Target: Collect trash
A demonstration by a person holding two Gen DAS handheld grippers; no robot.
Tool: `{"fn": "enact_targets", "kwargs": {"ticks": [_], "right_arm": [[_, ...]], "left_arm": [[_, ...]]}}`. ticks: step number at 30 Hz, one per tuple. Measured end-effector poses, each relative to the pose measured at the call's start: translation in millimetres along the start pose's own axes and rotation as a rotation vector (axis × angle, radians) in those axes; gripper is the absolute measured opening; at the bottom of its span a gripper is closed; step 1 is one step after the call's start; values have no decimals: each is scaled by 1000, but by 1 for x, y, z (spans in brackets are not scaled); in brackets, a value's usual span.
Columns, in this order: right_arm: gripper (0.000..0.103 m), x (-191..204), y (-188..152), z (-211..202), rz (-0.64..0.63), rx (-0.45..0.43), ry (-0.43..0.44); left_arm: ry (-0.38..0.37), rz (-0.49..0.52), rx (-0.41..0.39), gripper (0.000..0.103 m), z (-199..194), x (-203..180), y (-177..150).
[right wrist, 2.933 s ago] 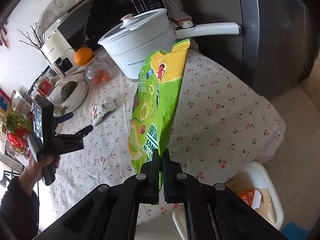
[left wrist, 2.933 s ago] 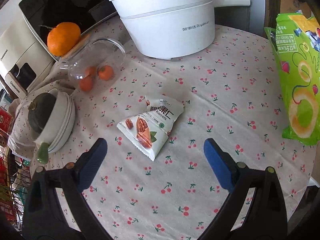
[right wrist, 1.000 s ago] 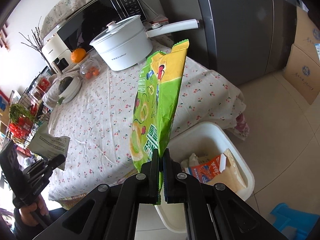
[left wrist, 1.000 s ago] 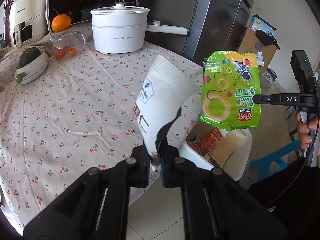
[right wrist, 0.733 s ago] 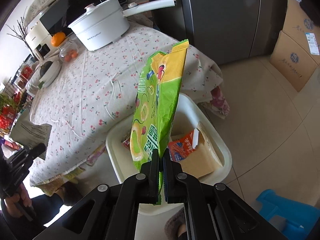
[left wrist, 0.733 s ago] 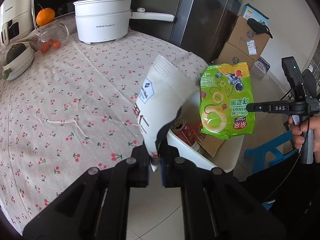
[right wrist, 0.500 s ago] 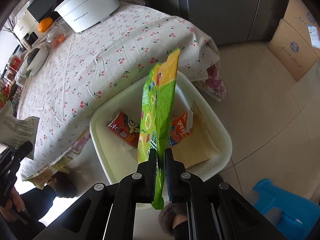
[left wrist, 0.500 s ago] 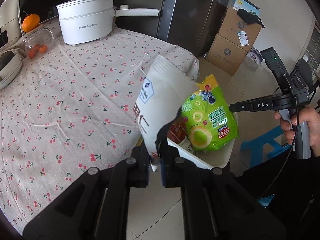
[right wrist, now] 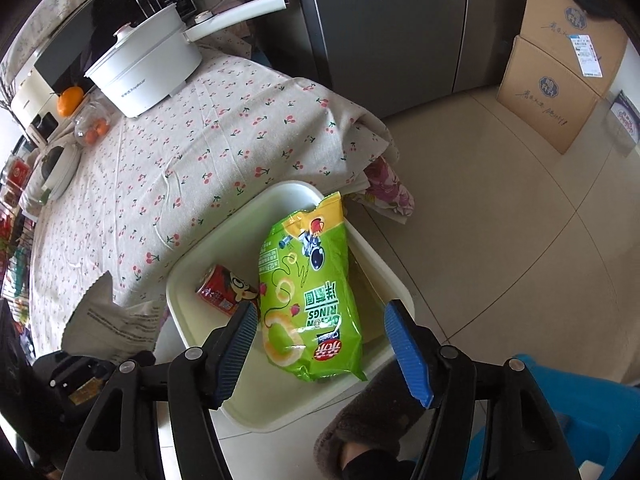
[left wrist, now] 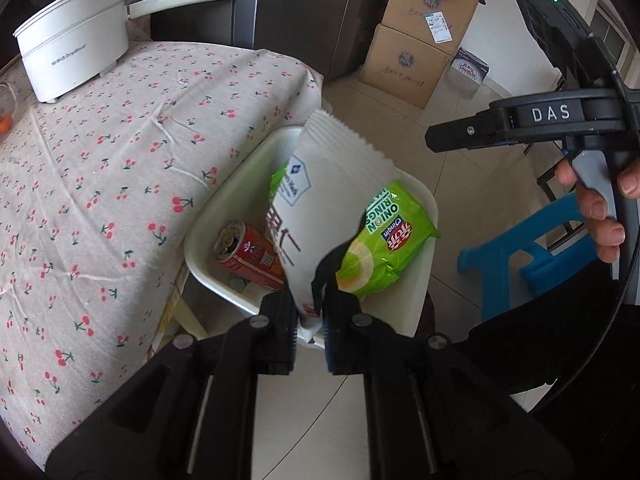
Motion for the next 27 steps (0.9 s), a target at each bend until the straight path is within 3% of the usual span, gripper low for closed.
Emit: {"fn": "enact_targets", "kwargs": {"ticks": [2, 3, 4, 6, 9, 12, 16, 19, 23, 27], "right_arm": [[70, -1, 0, -4, 2, -10, -3], [72, -1, 0, -6, -3, -17, -9], [72, 0, 0, -8, -9, -25, -18], [74, 2, -1, -12, -22, -40, -39], [79, 4, -5, -17, -26, -57, -50], [85, 11, -10, -22, -32, -72, -46], [91, 34, -21, -31, -97, -113, -78], [103, 60, -31, -40, -171, -166, -93], [103, 99, -45, -55, -265, -244, -99], [103, 137, -59, -63, -356, -290, -94]], "left_arm": [[-1, 8, -11, 17, 7, -6, 3], [-9, 2, -7, 28, 9, -6, 5], [-11, -11, 1, 51, 11, -5, 5], [11, -49, -4, 79, 7, -2, 3], [46, -74, -18, 87, -5, 2, 0], [157, -117, 1, 102, -20, 14, -9], [272, -208, -10, 102, -47, 37, -23], [352, -299, -31, 102, -72, 57, -35], [443, -419, -66, 102, -108, 80, -54], [524, -468, -109, 102, -138, 93, -67]]}}
Point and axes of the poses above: each gripper's, at about its wrist camera, not at the fingertips, and z roughly the way its jaws point, x to its left, y to its top, the point moved 2 cm from there along z, roughly the way its jaws point, and after that the axes turned 10 degrees about y, right-handed, at the moved point
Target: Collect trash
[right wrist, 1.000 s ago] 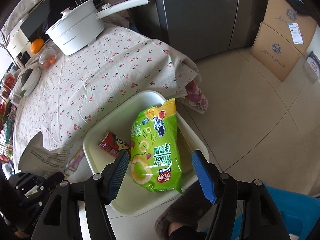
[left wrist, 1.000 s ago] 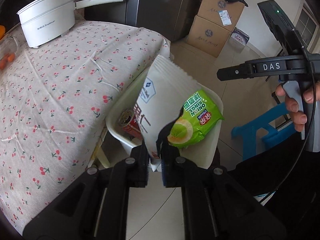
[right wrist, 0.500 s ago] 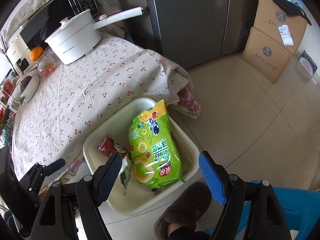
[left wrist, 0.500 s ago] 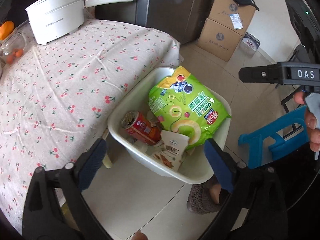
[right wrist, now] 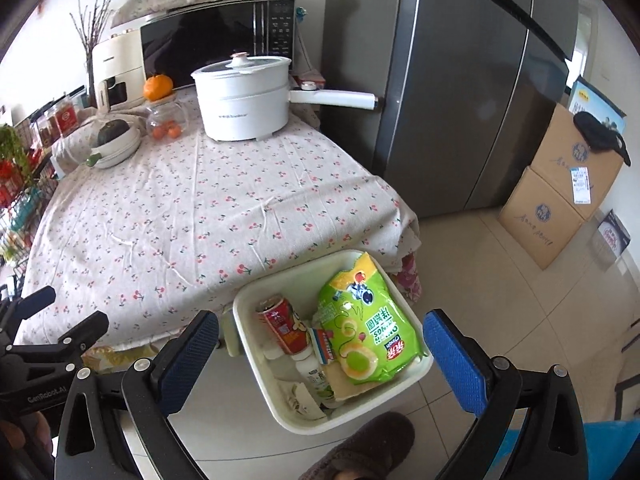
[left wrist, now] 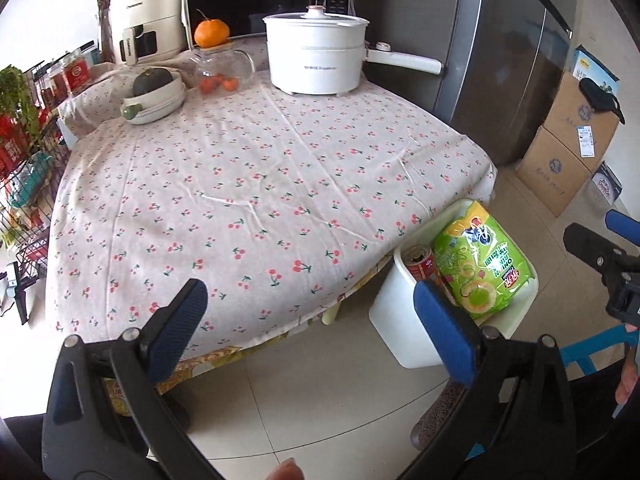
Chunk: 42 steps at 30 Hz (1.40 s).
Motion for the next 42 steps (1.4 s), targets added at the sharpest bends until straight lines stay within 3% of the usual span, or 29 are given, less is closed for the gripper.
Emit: {"fn": "enact_targets", "kwargs": {"ticks": [7, 13, 42], "right_arm": [[103, 44, -1, -20, -46, -85, 53], [103, 59, 1, -13, -61, -94, 66], [103, 57, -6, -4, -49, -67, 18]], "left_arm": [[63, -57, -67, 102, -22, 29, -2], [93, -65, -84, 102, -25, 35, -3], [99, -73, -110, 102, -34, 30, -3]]}}
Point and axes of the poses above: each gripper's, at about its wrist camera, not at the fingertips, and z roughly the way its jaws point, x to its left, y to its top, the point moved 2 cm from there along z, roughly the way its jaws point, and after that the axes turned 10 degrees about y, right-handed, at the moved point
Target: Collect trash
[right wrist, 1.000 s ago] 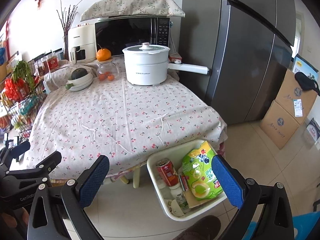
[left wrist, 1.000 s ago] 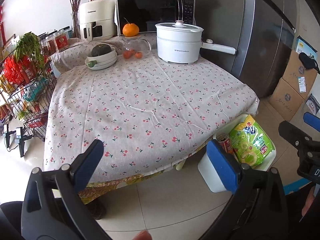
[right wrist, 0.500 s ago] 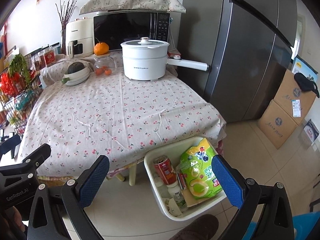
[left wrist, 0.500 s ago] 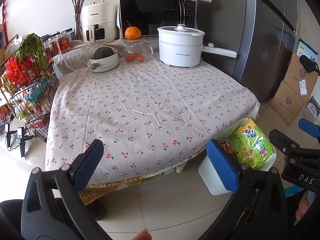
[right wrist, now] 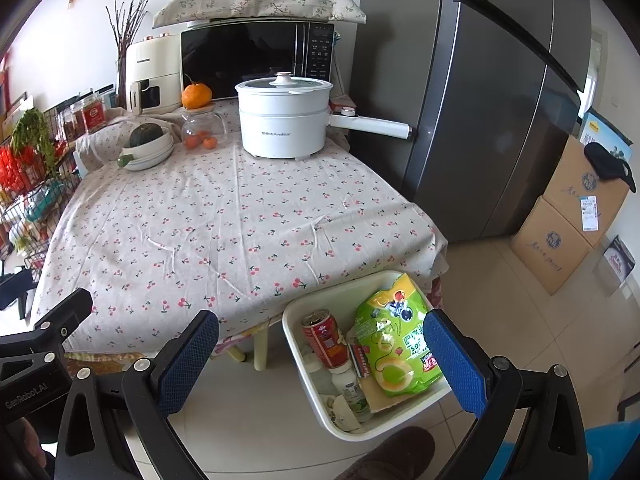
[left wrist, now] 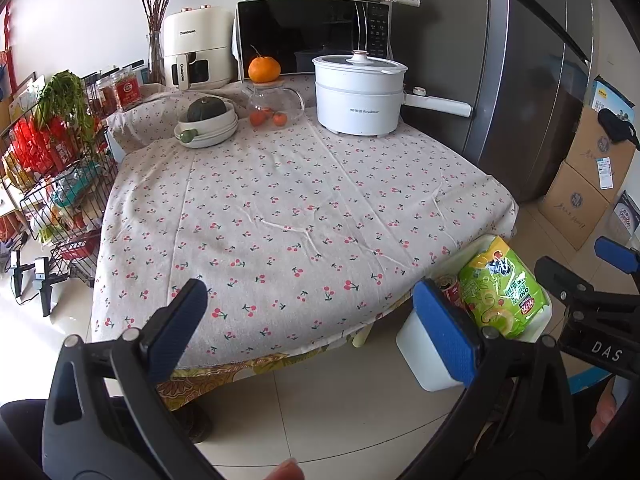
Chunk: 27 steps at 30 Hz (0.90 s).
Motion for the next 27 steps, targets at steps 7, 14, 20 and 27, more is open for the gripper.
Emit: {"fn": "enact_targets", "kwargs": {"ticks": [7, 14, 20, 27], "right_arm": [[103, 0, -1, 0, -2, 2, 0], [103, 0, 0, 0, 0, 2, 0], [103, 0, 0, 1, -2, 1, 0], [103, 0, 0, 1, -3, 5, -2]], "left_arm": [[0, 0, -2, 102, 0, -1, 1], [0, -1, -1, 102, -1, -1, 1], [1, 0, -2, 102, -1, -2, 1], [2, -1, -3, 102, -2, -2, 1]]}}
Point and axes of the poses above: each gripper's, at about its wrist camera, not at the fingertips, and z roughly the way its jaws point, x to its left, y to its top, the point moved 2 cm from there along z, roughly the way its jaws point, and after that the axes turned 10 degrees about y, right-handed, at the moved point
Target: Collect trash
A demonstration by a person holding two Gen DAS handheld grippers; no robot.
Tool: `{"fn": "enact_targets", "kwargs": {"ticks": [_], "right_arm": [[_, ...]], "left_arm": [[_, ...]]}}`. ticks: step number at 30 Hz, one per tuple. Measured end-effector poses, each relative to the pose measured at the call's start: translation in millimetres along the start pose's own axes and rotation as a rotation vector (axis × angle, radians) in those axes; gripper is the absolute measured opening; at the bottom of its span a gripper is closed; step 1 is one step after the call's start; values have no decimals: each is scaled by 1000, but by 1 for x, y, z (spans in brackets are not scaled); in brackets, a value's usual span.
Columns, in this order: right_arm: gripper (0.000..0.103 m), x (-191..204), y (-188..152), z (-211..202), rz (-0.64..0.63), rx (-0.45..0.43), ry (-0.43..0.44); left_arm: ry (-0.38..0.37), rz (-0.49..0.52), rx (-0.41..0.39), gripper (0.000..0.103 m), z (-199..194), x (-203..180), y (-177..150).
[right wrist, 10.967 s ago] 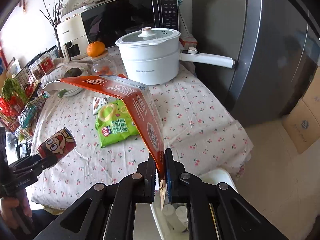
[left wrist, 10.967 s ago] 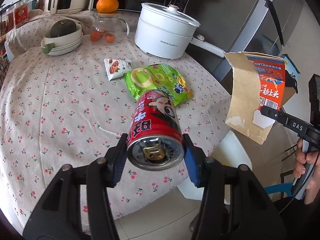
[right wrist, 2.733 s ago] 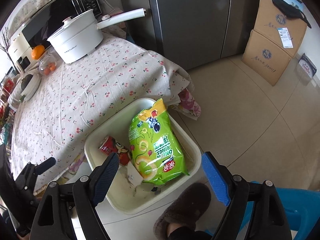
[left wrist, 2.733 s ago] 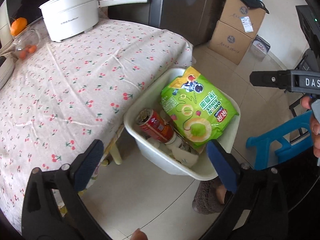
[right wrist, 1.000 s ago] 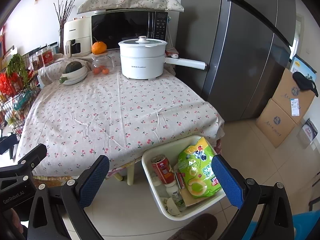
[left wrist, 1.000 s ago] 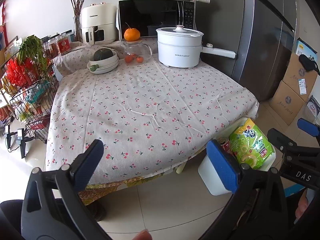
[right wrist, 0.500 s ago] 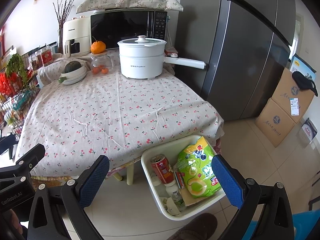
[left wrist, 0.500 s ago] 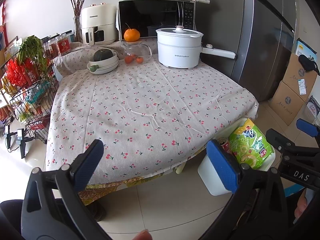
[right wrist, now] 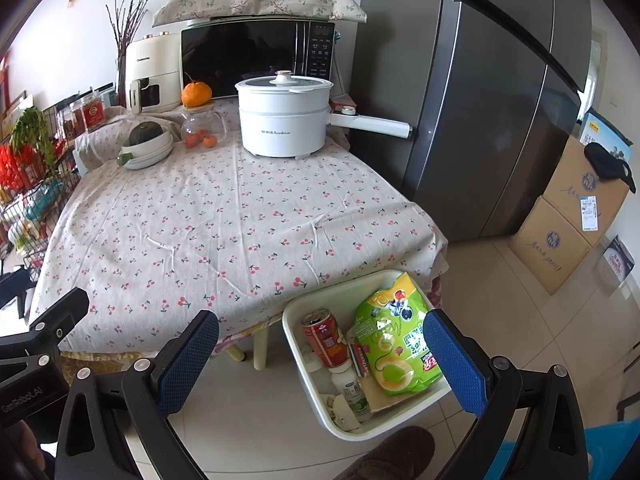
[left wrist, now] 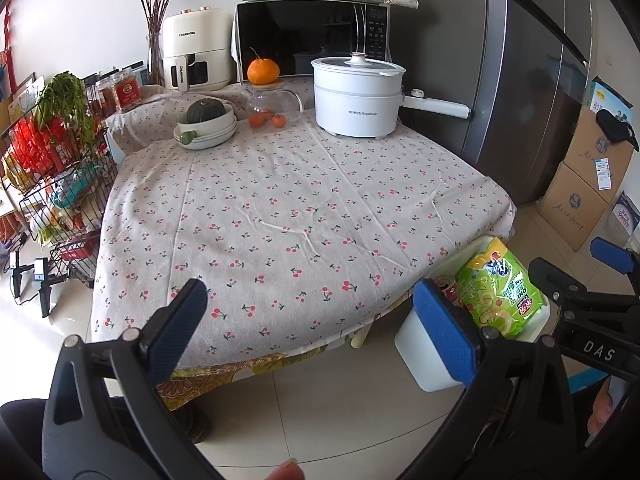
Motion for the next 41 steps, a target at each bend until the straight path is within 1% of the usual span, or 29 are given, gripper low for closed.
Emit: {"fn": "enact_targets", "kwargs": {"ticks": [27, 36, 41], "right_arm": [[103, 2, 0, 0, -2, -2, -4], [103, 2, 1, 0, -4, -1, -3], [103, 3, 1, 2, -4, 1, 8]], "left_arm": [[15, -9, -3, 102, -4, -5, -1], [11, -7, 13, 102, -2, -5, -3], [5, -27, 21, 102, -1, 5, 0]]}}
Point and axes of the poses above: each gripper's, at about its wrist camera, not at the fingertips, and z roughly the way its jaws point, x to its left, y to its top, the point moved 2 cm from there along z, roughly the way its jaws point, and after that the axes turned 10 degrees about y, right-handed, at the moved point
